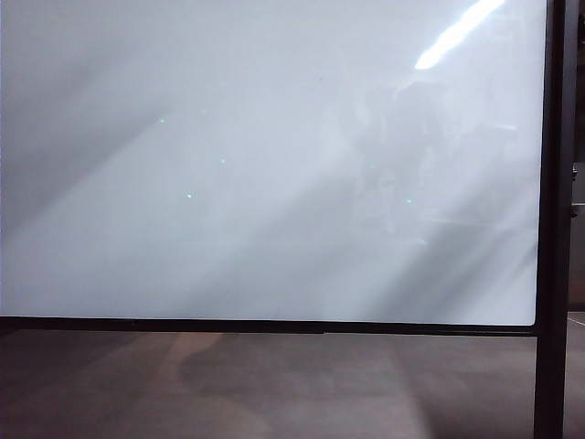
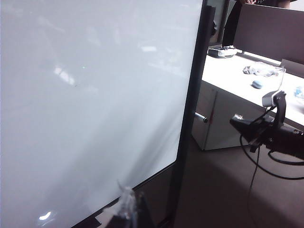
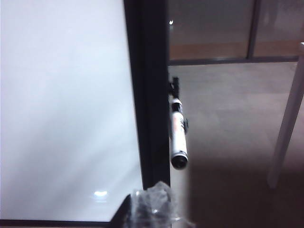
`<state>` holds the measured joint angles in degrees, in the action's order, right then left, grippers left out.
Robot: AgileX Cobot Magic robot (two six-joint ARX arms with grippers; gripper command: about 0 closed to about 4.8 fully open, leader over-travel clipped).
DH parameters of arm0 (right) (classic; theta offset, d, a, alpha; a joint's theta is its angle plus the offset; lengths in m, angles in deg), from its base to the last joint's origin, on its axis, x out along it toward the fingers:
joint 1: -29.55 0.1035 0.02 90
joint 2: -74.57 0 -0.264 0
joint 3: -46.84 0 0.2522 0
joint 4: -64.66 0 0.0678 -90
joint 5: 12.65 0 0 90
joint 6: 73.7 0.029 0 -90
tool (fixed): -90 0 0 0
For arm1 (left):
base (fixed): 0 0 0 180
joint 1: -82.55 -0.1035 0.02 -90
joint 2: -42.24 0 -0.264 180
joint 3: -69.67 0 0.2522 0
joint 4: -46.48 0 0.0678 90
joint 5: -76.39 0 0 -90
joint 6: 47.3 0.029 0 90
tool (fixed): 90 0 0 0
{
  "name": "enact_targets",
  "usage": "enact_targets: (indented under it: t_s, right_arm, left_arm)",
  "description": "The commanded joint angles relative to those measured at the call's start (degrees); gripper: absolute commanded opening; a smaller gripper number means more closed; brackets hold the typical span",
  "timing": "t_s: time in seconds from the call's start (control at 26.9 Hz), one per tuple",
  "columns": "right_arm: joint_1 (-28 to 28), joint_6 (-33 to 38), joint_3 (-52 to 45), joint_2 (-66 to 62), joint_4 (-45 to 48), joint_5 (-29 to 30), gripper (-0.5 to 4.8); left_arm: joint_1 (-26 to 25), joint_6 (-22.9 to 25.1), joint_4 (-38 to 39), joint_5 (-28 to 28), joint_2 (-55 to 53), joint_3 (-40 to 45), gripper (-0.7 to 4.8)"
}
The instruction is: Reach to the right to find the marker pen, pick it up, and write the number 7 on the whiteboard.
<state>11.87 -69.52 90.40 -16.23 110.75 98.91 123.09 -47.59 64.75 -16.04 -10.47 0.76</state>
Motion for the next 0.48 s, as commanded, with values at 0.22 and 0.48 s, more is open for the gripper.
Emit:
enact_targets:
  t_s: [0.22, 0.48]
  right_arm:
    - [0.24, 1.62, 2.40, -8.57, 8.11, -0.63, 2.25]
    - [0.24, 1.60, 14.01, -17.73, 8.09, 0.68, 2.20]
  left_arm:
    - [0.04, -0.83, -0.76, -1.92, 0.09, -0.37, -0.06]
    - [0.07, -0.81, -0.70, -1.88, 0.07, -0.37, -0.06]
